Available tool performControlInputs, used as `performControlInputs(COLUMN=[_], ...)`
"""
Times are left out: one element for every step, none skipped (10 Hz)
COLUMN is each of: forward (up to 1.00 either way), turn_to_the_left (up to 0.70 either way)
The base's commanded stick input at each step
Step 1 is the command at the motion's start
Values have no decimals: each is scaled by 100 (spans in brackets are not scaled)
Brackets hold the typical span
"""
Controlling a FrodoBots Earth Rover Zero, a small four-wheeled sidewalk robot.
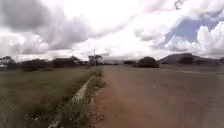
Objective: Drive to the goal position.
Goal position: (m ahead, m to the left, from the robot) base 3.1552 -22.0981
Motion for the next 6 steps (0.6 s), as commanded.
performControlInputs(forward=[0, 0, 0, 0, 0, 0], turn_to_the_left=[-70, -70, -70, -70, -70, -70])
